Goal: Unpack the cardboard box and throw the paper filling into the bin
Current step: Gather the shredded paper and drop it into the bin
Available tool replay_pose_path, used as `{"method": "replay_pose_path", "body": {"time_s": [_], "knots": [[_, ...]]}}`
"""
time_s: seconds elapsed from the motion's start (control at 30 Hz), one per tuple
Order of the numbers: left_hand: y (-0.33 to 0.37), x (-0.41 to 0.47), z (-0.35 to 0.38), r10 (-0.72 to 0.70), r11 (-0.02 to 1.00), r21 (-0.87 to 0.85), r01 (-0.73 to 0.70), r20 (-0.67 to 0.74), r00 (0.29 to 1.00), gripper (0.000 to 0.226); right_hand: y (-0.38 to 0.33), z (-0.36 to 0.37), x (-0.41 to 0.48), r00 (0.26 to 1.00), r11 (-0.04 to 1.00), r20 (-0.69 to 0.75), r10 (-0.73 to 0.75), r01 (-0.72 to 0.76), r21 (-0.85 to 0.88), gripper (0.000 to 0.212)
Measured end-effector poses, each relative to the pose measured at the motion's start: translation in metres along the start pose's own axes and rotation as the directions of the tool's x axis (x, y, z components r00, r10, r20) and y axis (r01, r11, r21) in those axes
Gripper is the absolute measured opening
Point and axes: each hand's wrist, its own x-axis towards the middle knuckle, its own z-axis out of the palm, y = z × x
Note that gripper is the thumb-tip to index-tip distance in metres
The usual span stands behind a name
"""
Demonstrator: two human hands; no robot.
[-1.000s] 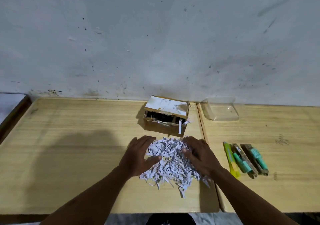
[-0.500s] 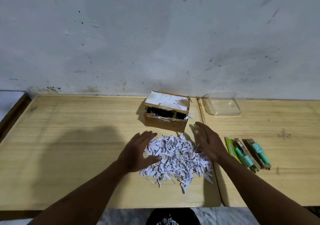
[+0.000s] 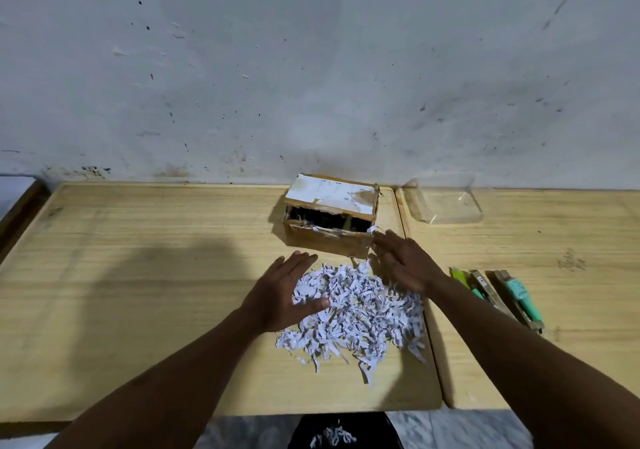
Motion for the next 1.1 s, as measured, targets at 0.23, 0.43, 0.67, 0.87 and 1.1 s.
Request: {"method": "replay_pose_path", "body": {"time_s": [0.23, 0.43, 0.67, 0.87, 1.1], "knots": [[0.006, -0.023, -0.008, 0.024, 1.0, -0.004, -0.023, 0.14, 0.99, 0.11, -0.017, -0.003, -0.077, 0.999, 0.984, -0.026, -0.044, 0.048, 0.172, 0.071], [0.031, -0.03, -0.002, 0.054, 0.986, 0.143, -0.084, 0.204, 0.977, 0.153, -0.018, 0.024, -0.092, 0.99, 0.988, 0.065, -0.127, 0.133, -0.082, 0.145], [0.04, -0.017, 0.024, -0.028, 0.971, 0.237, -0.024, 0.211, 0.977, 0.147, -0.029, 0.051, -0.079, 0.986, 0.966, 0.001, -0.164, 0.161, -0.203, 0.142], [0.022, -0.005, 0.029, 0.028, 0.97, 0.233, -0.061, 0.143, 0.989, 0.126, -0.023, 0.054, -0.068, 0.979, 0.969, -0.083, -0.187, 0.171, -0.178, 0.118], [0.006, 0.005, 0.031, 0.246, 0.957, 0.179, -0.23, -0.073, 0.966, 0.073, -0.014, 0.061, -0.058, 0.948, 0.966, -0.207, -0.241, 0.214, -0.142, 0.084]]}}
